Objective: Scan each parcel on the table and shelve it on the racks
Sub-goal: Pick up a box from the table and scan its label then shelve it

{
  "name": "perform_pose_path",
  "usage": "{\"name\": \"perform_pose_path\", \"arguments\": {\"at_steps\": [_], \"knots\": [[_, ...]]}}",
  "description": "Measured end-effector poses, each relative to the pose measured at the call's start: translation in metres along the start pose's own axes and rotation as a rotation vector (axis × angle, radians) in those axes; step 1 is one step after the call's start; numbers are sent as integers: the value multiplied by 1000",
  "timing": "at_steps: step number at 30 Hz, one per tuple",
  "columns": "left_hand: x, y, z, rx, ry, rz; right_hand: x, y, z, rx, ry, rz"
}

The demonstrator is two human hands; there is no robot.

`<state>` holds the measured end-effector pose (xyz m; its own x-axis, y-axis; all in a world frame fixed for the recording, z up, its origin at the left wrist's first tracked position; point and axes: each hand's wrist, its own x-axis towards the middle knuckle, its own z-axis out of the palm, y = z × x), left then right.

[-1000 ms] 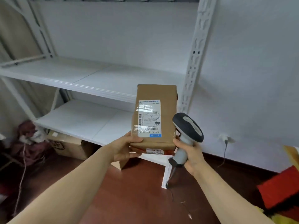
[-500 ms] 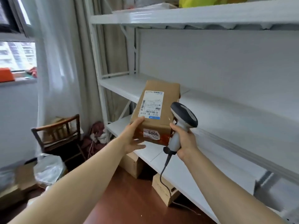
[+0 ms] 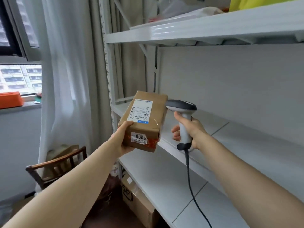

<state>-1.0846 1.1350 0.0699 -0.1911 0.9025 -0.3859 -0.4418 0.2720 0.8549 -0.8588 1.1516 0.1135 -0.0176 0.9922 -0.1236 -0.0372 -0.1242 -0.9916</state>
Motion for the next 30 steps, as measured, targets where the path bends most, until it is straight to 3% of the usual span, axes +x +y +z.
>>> {"name": "perform_pose_path", "arguments": {"at_steps": [5,10,16,23,27,30], "knots": [[84,32,14,65,68,-9,106,-22,19,307,-8,176],[158,53,20,84,106,-36,194,-17,36,434,27,223],[258,76,37,148,49,-69,275,7,45,218,5,279],[338,95,62,286,10,-122,323,25,47,181,17,399],[370,98,78,242,42,-118,336,33,38,251,62,416],[393,93,88,237,168,-60,339,40,34,289,84,420]]}}
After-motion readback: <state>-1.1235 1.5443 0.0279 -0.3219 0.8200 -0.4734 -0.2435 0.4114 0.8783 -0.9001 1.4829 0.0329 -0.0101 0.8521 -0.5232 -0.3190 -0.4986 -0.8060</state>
